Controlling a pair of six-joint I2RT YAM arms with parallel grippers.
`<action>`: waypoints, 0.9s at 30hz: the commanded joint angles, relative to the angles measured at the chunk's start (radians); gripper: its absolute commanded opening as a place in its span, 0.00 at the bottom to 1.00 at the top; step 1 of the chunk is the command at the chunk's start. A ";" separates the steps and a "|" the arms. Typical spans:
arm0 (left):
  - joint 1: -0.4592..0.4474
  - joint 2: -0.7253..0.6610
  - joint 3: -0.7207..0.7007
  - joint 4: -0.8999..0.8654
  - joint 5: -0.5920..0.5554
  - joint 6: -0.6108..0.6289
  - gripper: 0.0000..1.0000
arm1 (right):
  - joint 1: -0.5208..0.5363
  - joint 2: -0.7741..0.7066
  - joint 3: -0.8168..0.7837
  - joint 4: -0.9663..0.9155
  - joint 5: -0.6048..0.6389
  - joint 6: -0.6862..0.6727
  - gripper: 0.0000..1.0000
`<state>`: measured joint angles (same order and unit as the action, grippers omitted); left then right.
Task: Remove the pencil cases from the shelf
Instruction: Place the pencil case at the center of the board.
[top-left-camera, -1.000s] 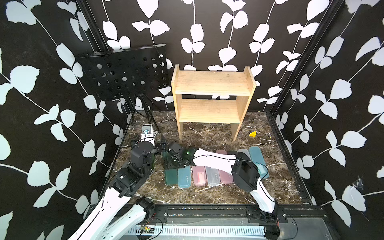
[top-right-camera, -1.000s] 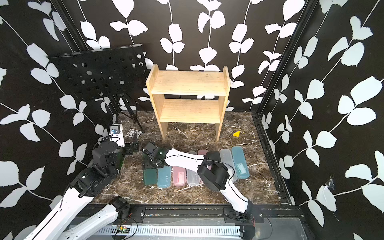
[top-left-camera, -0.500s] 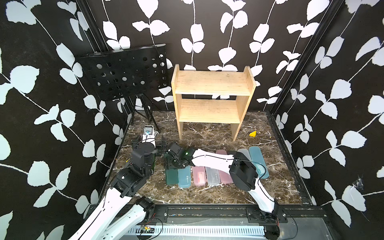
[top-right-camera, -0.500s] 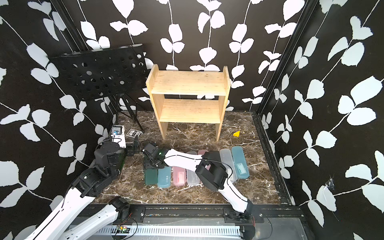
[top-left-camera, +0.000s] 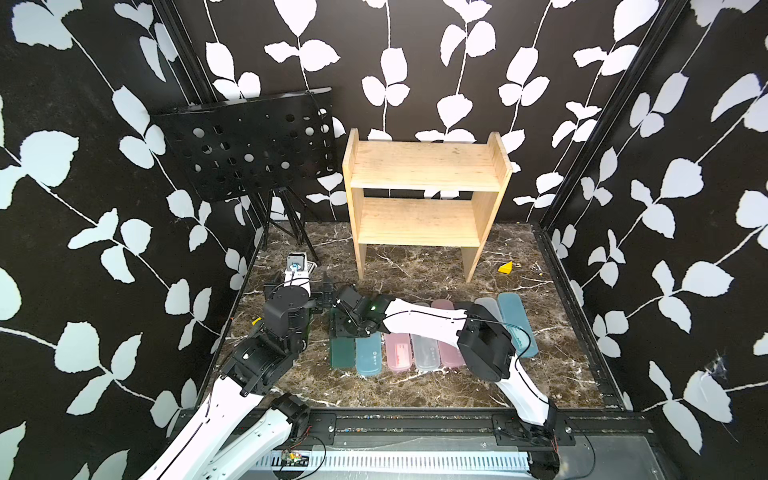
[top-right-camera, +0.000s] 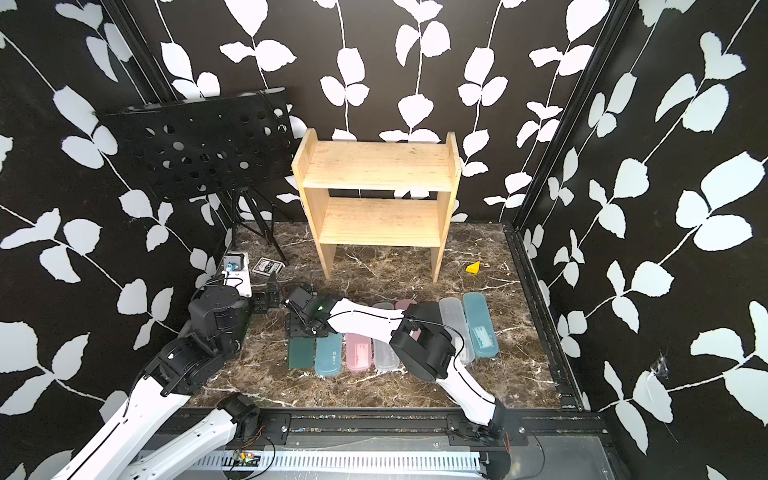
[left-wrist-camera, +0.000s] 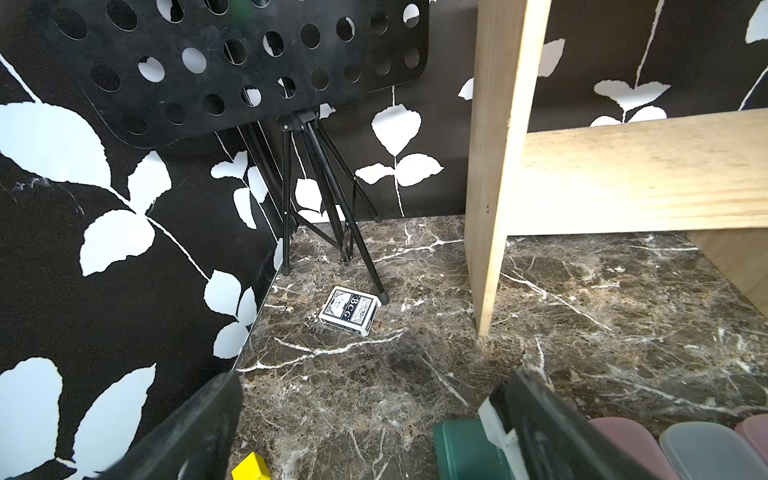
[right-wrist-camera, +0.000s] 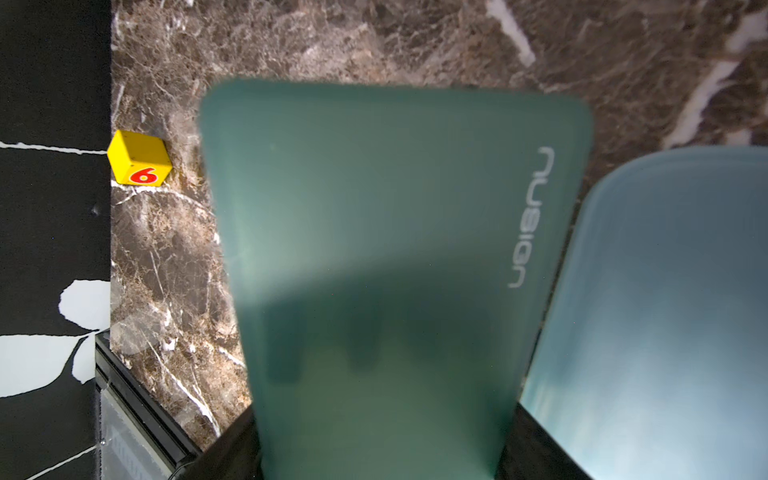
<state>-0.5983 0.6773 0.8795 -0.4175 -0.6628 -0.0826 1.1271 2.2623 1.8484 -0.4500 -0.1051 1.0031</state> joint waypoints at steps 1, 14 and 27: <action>0.005 -0.015 -0.016 0.023 -0.004 -0.009 0.99 | 0.000 0.012 -0.039 0.046 0.003 0.018 0.76; 0.006 -0.017 -0.017 0.026 -0.004 -0.016 0.99 | 0.000 0.006 -0.078 0.066 0.006 0.031 0.86; 0.006 -0.024 -0.011 0.025 -0.014 -0.013 0.99 | 0.001 -0.110 -0.107 0.115 0.064 -0.016 0.94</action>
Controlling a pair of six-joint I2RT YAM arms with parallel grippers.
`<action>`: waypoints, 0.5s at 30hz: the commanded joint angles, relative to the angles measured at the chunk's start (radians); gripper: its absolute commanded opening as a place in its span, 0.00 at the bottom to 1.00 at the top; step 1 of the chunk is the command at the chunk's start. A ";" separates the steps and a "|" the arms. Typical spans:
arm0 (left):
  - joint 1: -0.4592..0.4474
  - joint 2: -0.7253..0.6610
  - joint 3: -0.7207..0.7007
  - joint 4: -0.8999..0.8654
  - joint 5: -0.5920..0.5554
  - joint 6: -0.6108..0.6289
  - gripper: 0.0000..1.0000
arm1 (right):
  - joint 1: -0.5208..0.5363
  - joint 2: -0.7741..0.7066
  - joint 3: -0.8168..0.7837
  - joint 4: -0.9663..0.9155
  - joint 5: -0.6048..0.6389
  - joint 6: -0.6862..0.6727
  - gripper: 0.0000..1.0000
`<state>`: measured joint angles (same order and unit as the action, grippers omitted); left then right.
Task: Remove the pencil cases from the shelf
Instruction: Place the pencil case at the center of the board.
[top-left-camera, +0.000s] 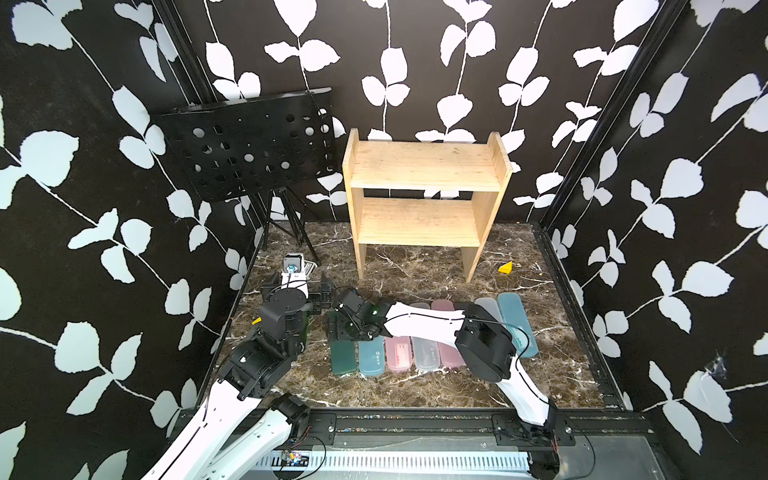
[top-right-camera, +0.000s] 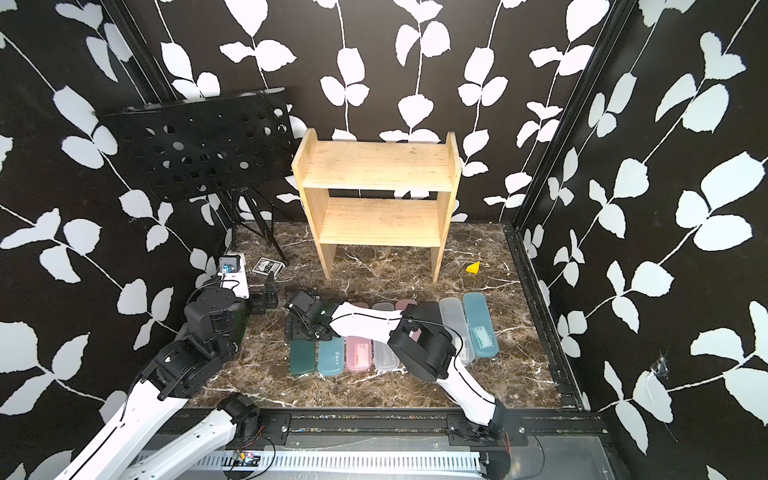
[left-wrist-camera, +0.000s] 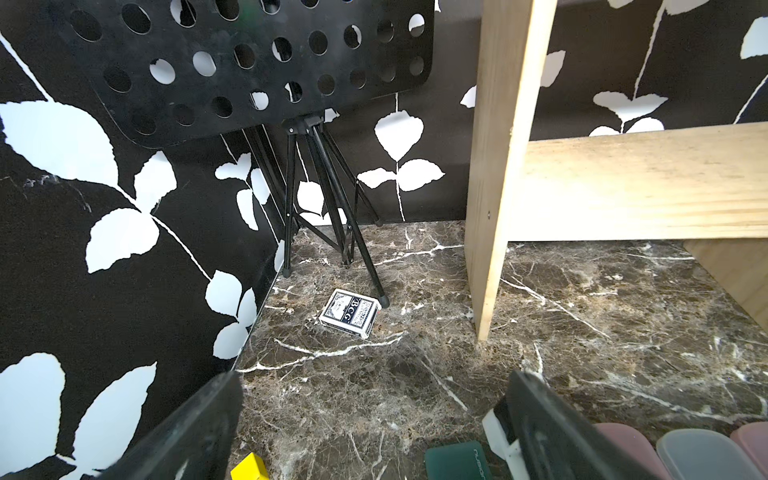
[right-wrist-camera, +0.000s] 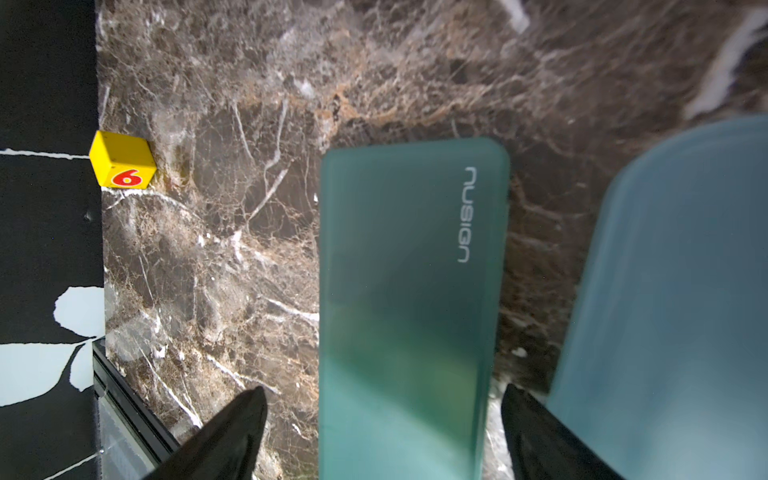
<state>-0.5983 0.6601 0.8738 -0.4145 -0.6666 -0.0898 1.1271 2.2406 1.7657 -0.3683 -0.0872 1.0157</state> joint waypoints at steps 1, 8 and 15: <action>0.007 -0.004 -0.004 0.021 -0.010 -0.005 0.99 | 0.001 -0.105 -0.022 0.022 0.061 -0.040 0.95; 0.015 0.065 0.024 0.010 0.030 -0.051 0.99 | -0.019 -0.260 -0.122 -0.013 0.157 -0.099 0.99; 0.132 0.133 -0.026 0.085 0.149 -0.053 0.99 | -0.106 -0.474 -0.304 -0.114 0.306 -0.199 0.99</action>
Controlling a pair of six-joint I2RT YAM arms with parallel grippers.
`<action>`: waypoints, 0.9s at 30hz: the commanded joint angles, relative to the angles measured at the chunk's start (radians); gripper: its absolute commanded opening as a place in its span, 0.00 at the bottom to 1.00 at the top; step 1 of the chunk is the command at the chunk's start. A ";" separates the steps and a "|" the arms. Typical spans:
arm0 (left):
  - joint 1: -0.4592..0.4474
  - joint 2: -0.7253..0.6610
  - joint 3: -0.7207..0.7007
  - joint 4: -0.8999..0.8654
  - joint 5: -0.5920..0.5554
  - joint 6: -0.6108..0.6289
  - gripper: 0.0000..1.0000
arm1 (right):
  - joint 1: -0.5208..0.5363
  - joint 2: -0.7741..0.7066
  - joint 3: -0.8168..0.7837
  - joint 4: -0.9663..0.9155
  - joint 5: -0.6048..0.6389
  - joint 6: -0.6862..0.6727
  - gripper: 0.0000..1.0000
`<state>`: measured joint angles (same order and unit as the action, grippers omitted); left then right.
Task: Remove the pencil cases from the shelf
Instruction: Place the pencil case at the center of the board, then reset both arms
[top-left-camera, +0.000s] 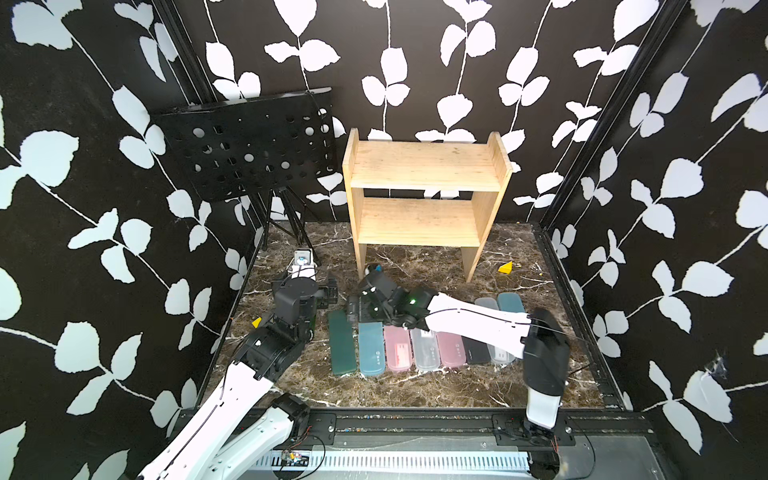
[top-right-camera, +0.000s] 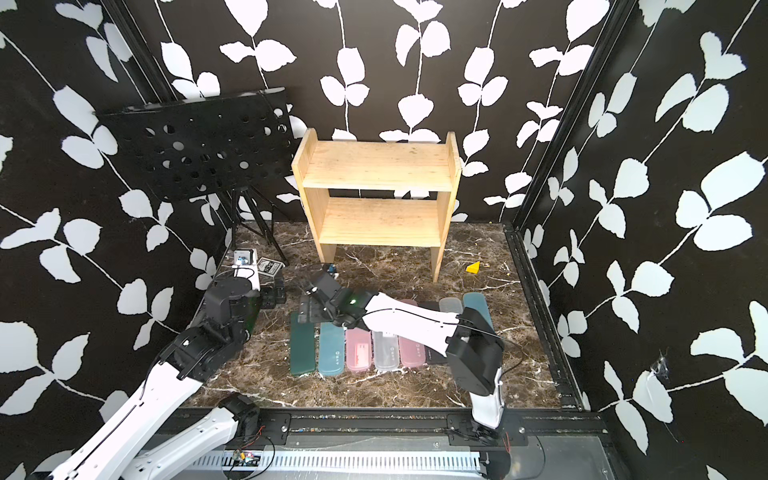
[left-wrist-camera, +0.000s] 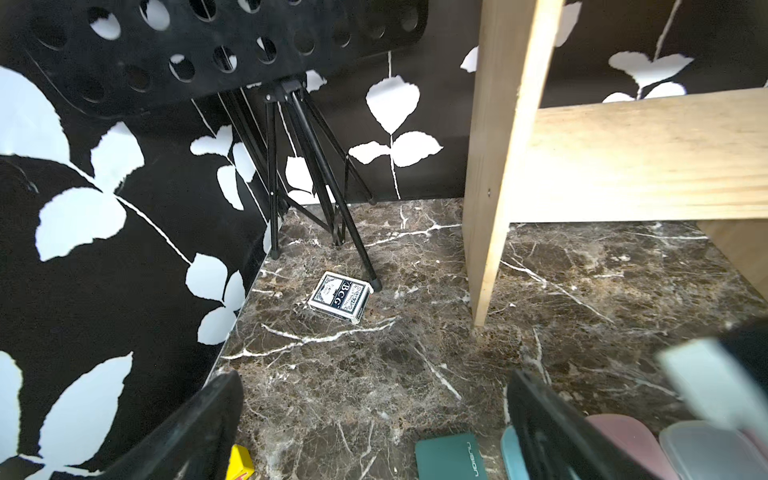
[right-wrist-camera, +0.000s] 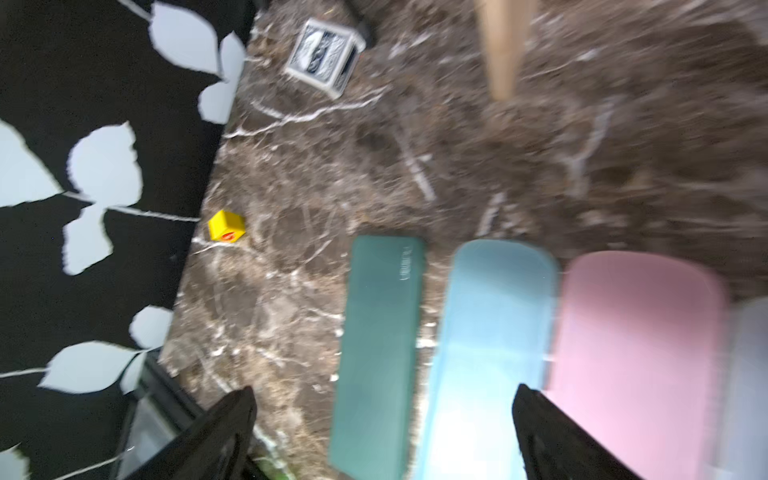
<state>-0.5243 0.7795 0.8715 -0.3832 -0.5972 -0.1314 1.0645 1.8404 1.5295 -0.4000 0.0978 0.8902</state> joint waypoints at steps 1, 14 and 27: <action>0.094 0.025 -0.029 0.064 0.126 -0.010 0.99 | -0.060 -0.111 -0.090 -0.102 0.150 -0.094 0.99; 0.372 0.245 -0.251 0.474 0.219 0.079 0.99 | -0.533 -0.644 -0.293 -0.181 0.408 -0.503 1.00; 0.428 0.546 -0.431 0.993 0.264 0.177 0.99 | -0.985 -0.669 -0.659 0.085 0.263 -0.620 0.99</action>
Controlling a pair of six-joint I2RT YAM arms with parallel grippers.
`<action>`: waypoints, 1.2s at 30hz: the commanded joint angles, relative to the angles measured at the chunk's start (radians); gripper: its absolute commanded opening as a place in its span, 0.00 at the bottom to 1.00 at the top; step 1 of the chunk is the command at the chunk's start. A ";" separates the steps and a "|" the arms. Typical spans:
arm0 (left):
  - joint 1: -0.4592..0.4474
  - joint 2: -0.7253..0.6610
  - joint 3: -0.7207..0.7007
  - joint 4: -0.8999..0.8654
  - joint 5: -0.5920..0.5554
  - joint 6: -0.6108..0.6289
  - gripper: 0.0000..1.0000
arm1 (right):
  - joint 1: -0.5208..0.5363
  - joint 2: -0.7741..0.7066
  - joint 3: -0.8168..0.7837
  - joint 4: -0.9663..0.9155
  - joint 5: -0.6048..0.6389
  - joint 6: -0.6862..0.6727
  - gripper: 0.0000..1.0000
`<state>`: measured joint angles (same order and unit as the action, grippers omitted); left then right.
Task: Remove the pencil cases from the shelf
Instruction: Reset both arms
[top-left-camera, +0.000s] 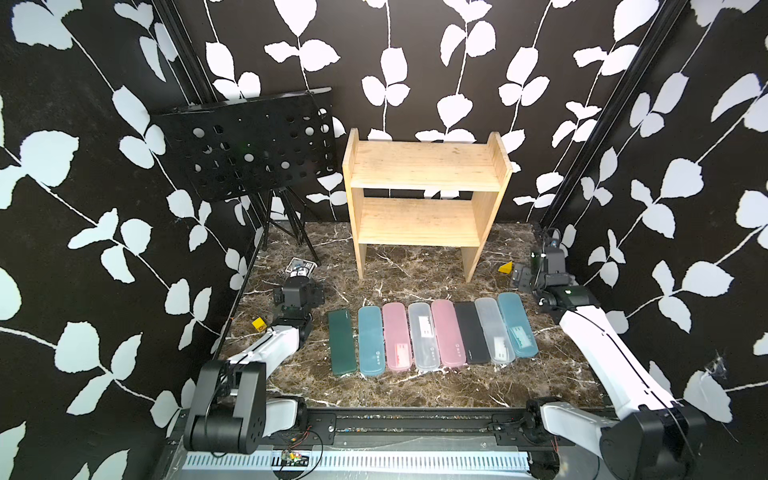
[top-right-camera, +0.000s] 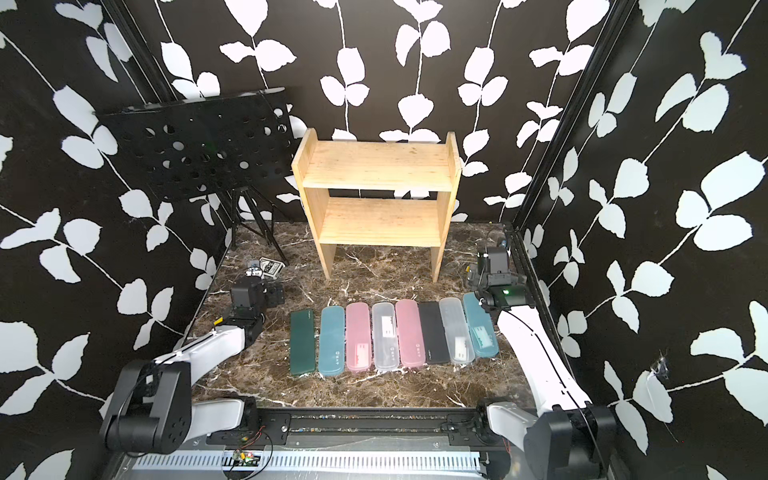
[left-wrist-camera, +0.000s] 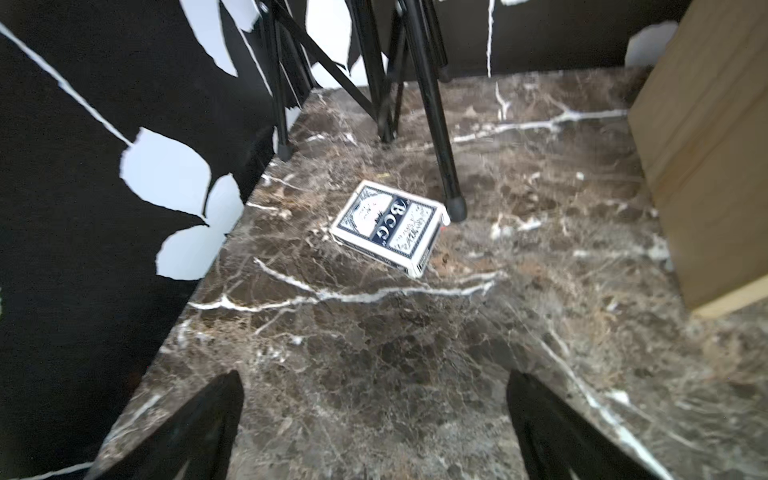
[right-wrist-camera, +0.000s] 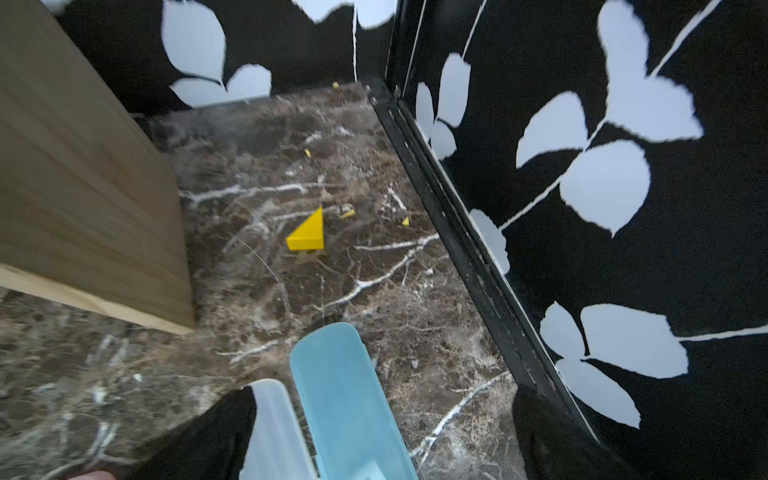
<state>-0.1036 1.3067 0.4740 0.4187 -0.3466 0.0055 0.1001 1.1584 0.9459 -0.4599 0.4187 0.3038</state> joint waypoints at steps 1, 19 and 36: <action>0.010 0.033 -0.047 0.228 0.011 0.043 0.99 | -0.023 0.024 -0.099 0.182 -0.059 -0.039 1.00; 0.019 0.252 -0.093 0.529 0.074 0.073 0.99 | -0.027 0.245 -0.440 0.992 -0.054 -0.244 0.99; 0.019 0.241 -0.089 0.495 0.078 0.071 0.99 | -0.027 0.368 -0.563 1.341 -0.148 -0.303 1.00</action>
<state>-0.0887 1.5631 0.3717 0.9173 -0.2722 0.0719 0.0765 1.5311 0.3973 0.8097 0.2806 0.0113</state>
